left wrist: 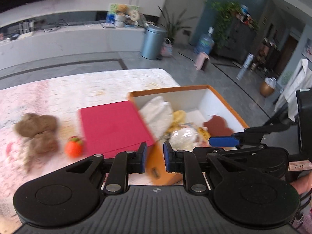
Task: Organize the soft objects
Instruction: 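Move both tools back over the pink knitted hat and orange crocheted fruit, then grasp the pink knitted hat with the left tool while the right tool grasps the orange crocheted fruit, then carry the hat and crocheted fruit into the orange box and open both tools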
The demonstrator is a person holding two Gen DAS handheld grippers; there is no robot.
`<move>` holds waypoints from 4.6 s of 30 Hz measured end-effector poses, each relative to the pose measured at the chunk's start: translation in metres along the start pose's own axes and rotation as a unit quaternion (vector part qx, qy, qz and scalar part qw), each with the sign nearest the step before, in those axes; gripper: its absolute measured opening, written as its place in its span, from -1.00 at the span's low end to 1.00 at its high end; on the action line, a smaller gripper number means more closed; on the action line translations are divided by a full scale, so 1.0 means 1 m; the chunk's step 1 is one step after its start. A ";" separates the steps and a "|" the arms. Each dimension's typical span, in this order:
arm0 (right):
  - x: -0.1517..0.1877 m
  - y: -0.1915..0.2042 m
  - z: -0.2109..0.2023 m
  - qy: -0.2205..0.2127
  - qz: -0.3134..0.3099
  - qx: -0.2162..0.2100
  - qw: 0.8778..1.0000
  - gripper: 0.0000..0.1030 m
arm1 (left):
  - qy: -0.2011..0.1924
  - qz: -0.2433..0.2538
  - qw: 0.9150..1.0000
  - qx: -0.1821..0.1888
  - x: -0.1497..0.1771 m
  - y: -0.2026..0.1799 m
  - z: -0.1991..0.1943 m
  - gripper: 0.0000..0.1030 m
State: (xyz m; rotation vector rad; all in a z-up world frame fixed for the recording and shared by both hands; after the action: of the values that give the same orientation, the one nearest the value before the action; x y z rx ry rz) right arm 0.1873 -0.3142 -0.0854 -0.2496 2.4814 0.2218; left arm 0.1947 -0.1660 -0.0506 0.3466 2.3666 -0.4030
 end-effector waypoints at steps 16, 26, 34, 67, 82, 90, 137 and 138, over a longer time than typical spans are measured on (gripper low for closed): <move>-0.019 0.183 0.059 -0.063 -0.041 -0.024 0.997 -0.23 | -0.040 -0.082 0.991 -0.095 0.064 0.184 -0.056 -0.61; -0.025 0.237 0.123 -0.069 -0.121 0.043 0.989 -0.23 | -0.037 -0.108 0.986 -0.118 0.080 0.258 -0.044 -0.59; -0.037 0.231 0.161 -0.080 -0.174 0.120 0.974 -0.17 | -0.010 -0.119 0.985 -0.127 0.066 0.271 -0.001 -0.24; -0.032 0.209 0.222 -0.058 -0.231 0.206 0.949 -0.38 | 0.016 -0.143 0.976 -0.164 0.066 0.289 0.068 0.14; -0.032 0.229 0.162 -0.060 -0.091 -0.003 0.994 -0.38 | -0.022 -0.140 0.977 -0.158 0.064 0.269 0.007 -0.62; -0.003 0.234 0.168 -0.006 -0.024 -0.072 0.997 -0.37 | 0.048 -0.135 0.978 -0.151 0.103 0.259 0.005 -0.60; 0.006 0.178 0.081 -0.034 0.091 -0.157 0.983 -0.14 | -0.048 -0.116 0.986 -0.106 0.067 0.173 -0.069 -0.59; 0.006 0.169 0.073 -0.040 0.097 -0.157 0.982 -0.14 | -0.052 -0.110 0.988 -0.097 0.061 0.163 -0.070 -0.58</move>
State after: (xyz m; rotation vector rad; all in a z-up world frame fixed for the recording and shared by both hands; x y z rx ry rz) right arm 0.1858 -0.1353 -0.1298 -0.1252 2.3827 0.6932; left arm 0.1662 0.0178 -0.0736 -0.0272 2.3234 -0.2820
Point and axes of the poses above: each gripper's, at about its wrist camera, not at the fingertips, and z roughly the way its jaws point, y to its left, x to its underside, the point moved 10 cm from there along z, roughly the way its jaws point, and after that the axes turned 4 degrees about -x, right-handed, at the moved point
